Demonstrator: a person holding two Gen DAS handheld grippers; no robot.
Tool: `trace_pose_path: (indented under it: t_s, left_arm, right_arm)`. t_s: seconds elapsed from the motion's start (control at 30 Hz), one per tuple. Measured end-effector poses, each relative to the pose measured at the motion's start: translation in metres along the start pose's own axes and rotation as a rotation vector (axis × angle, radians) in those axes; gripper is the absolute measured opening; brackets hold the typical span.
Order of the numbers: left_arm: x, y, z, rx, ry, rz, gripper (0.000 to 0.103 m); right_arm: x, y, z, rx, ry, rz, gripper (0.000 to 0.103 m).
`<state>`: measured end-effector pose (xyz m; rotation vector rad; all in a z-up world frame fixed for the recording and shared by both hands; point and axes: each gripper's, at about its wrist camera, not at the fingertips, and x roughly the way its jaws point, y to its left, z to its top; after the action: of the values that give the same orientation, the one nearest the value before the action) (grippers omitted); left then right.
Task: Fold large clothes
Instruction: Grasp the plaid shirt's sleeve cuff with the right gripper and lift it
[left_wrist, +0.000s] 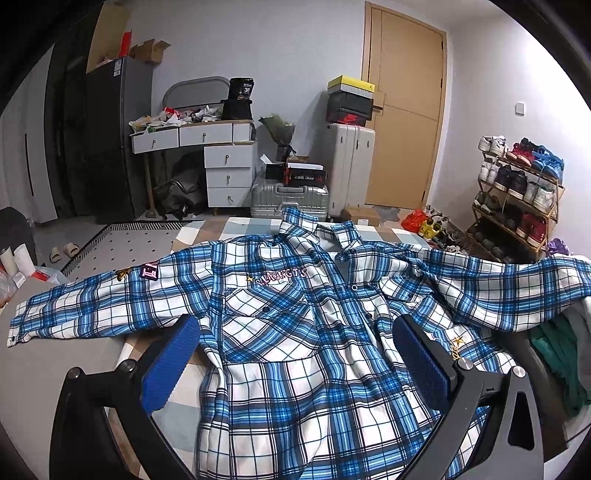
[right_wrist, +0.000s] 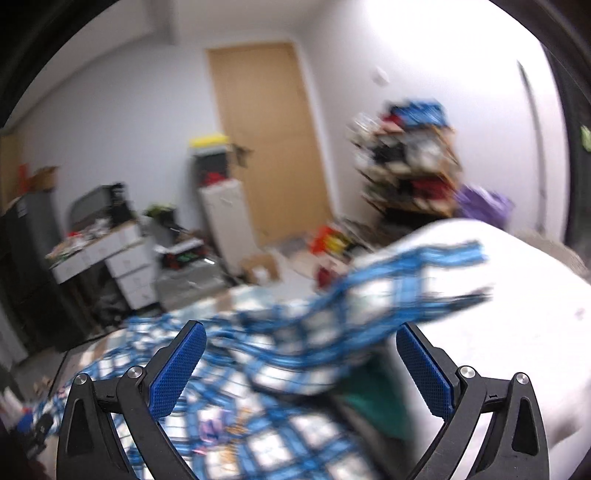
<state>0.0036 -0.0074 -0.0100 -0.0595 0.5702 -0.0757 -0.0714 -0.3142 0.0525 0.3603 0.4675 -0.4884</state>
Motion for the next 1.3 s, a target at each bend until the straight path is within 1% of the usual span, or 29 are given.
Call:
trace_pose_path:
  t_s: [0.03,0.1,0.13,0.2,0.27,0.37,0.4,0.5,0.57,0.67,0.7,0.73,0.77,0.8,0.83,0.87,0.9,0.93,1.0,1.03,1.07,1.1,1.23,1.3]
  left_arm:
    - [0.000,-0.001,0.000,0.005,0.001,-0.001,0.102]
    - [0.001,-0.002,0.000,0.014,0.005,-0.002,0.102]
    - [0.002,-0.002,0.000,0.017,0.008,0.001,0.102]
    - [0.003,0.000,0.000,0.017,0.014,0.002,0.102]
    - [0.004,0.002,0.001,0.007,0.023,-0.001,0.102]
    - [0.006,0.005,0.001,-0.001,0.029,-0.001,0.102]
    - [0.006,0.005,0.001,-0.002,0.029,-0.001,0.102]
    - [0.005,0.006,0.002,-0.004,0.026,0.001,0.102]
    - [0.005,0.006,0.002,-0.004,0.028,0.000,0.102]
    - [0.006,0.008,0.002,-0.004,0.031,0.005,0.102]
    - [0.006,0.008,0.002,-0.004,0.032,0.006,0.102]
    - [0.006,0.009,0.002,-0.005,0.031,0.007,0.102]
    - [0.006,0.010,0.003,-0.007,0.031,0.009,0.102]
    - [0.006,0.010,0.003,-0.010,0.030,0.011,0.102]
    - [0.007,0.012,0.004,-0.013,0.029,0.014,0.102]
    - [0.007,0.012,0.004,-0.017,0.031,0.015,0.102]
    - [0.008,0.013,0.004,-0.020,0.034,0.015,0.102]
    - [0.009,0.013,0.004,-0.024,0.039,0.013,0.102]
    - [0.010,0.013,0.003,-0.025,0.046,0.010,0.102]
    - [0.011,0.012,0.003,-0.023,0.051,0.011,0.102]
    - [0.011,0.011,0.002,-0.020,0.053,0.011,0.102]
    - [0.012,0.011,0.002,-0.016,0.054,0.013,0.102]
    - [0.011,0.009,0.001,-0.001,0.051,0.022,0.102]
    - [0.011,0.009,0.001,0.001,0.048,0.027,0.102]
  right_arm:
    - [0.007,-0.017,0.008,0.034,0.067,0.000,0.103]
    - [0.017,-0.050,0.017,0.123,0.181,0.042,0.103]
    - [0.018,-0.057,0.020,0.153,0.205,0.039,0.103]
    - [0.019,-0.080,0.027,0.224,0.223,0.018,0.103]
    - [0.019,-0.088,0.032,0.223,0.233,-0.003,0.103]
    - [0.037,-0.095,0.038,0.188,0.303,-0.019,0.103]
    - [0.042,-0.097,0.041,0.195,0.315,-0.017,0.103]
    - [0.050,-0.097,0.051,0.239,0.309,0.010,0.103]
    - [0.057,-0.102,0.057,0.245,0.336,0.025,0.103]
    - [0.065,-0.109,0.061,0.271,0.335,-0.019,0.096]
    - [0.070,-0.112,0.062,0.274,0.354,-0.038,0.092]
    - [0.074,-0.113,0.063,0.272,0.359,-0.052,0.084]
    - [0.076,-0.114,0.064,0.264,0.356,-0.070,0.078]
    - [0.077,-0.113,0.065,0.243,0.349,-0.101,0.066]
    - [0.079,-0.114,0.066,0.232,0.348,-0.117,0.050]
    - [0.080,-0.113,0.066,0.222,0.348,-0.132,0.041]
    - [0.082,-0.113,0.065,0.211,0.349,-0.138,0.023]
    - [0.085,-0.112,0.064,0.201,0.358,-0.137,0.017]
    - [0.090,-0.112,0.062,0.201,0.374,-0.091,0.016]
    - [0.095,-0.111,0.063,0.184,0.392,-0.056,0.013]
    - [0.098,-0.111,0.065,0.170,0.403,-0.049,0.013]
    - [0.098,-0.113,0.069,0.173,0.396,-0.053,0.009]
    - [0.093,-0.122,0.092,0.199,0.319,-0.061,0.006]
    - [0.088,-0.119,0.111,0.153,0.263,-0.110,0.006]
